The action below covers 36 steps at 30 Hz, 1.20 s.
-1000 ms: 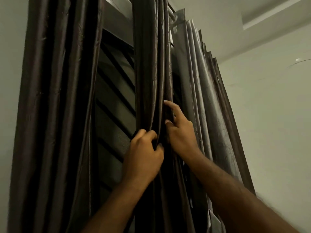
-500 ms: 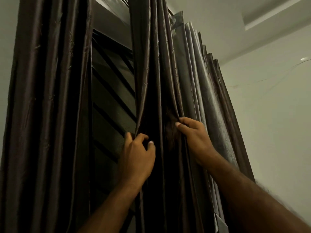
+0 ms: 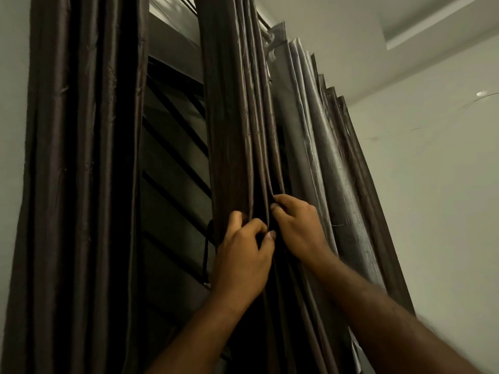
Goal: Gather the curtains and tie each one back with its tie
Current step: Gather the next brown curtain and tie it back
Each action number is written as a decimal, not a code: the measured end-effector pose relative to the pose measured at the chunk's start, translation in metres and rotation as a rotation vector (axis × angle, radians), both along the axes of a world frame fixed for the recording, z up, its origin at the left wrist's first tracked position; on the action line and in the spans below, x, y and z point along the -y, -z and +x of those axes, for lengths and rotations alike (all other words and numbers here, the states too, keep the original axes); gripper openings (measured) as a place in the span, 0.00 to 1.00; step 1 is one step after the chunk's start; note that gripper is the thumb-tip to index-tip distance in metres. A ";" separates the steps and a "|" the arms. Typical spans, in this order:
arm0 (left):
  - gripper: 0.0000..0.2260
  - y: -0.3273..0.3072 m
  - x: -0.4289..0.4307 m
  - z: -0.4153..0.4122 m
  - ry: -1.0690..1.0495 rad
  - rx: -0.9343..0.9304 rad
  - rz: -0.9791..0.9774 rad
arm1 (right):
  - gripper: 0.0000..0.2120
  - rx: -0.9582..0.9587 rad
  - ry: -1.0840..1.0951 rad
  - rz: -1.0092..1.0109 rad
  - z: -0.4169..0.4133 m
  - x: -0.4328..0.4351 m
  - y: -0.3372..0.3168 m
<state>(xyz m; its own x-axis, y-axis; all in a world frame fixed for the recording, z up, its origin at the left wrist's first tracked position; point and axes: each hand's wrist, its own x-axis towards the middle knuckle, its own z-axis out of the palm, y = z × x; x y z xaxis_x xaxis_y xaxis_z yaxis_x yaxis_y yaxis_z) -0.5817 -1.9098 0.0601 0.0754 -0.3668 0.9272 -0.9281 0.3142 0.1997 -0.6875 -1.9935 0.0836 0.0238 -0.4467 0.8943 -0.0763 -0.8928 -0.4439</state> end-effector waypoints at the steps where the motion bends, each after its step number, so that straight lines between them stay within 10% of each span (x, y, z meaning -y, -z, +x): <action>1: 0.08 0.000 0.001 -0.003 0.004 0.008 0.011 | 0.12 0.023 -0.105 -0.001 0.003 -0.006 0.000; 9: 0.13 -0.004 -0.008 0.009 0.076 -0.063 0.040 | 0.02 0.030 0.072 -0.025 -0.002 0.003 -0.003; 13: 0.21 -0.006 -0.021 0.024 0.062 -0.096 0.071 | 0.37 -0.039 0.082 0.149 -0.007 0.017 -0.008; 19: 0.25 -0.004 -0.051 0.053 -0.089 -0.106 -0.080 | 0.06 -0.204 -0.040 0.149 0.050 -0.024 -0.015; 28: 0.25 -0.010 -0.102 0.071 -0.038 -0.087 -0.304 | 0.06 0.002 -0.271 -0.008 0.094 -0.119 -0.031; 36: 0.27 0.022 -0.060 0.018 0.209 -0.132 0.006 | 0.27 -0.058 -0.485 0.281 0.043 -0.072 0.000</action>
<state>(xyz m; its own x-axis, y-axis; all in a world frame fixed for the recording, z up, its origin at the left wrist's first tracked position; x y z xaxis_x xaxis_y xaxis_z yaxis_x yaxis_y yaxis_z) -0.5638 -1.8499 0.0381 0.1173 -0.3926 0.9122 -0.8089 0.4952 0.3171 -0.6444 -1.9213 0.0840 0.3310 -0.5930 0.7340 0.2825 -0.6799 -0.6767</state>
